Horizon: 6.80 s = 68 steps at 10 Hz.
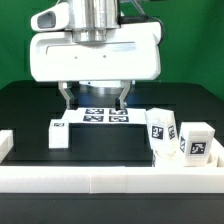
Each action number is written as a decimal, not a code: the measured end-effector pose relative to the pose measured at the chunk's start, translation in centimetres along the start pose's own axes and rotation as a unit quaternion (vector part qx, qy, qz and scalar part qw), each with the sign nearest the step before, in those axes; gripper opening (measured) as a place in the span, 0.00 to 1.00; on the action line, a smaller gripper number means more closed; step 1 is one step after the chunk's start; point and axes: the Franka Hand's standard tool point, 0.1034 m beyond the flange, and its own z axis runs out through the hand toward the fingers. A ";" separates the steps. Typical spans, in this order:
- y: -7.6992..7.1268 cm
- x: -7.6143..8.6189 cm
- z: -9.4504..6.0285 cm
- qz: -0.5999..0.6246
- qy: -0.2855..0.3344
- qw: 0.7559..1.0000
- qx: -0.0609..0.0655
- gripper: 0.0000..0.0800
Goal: Assemble stool
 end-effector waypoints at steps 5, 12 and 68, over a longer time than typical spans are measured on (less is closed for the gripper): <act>1.8 -0.4 0.3 -0.124 -0.005 0.992 -0.004 0.81; 7.0 -1.7 1.3 -0.113 -0.005 0.993 -0.020 0.81; -0.6 -2.5 -3.2 0.114 -0.319 0.938 -0.068 0.42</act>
Offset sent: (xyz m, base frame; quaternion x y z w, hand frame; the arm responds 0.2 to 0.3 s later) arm 0.0000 0.0000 0.0000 0.0000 0.0000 -0.1296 0.9916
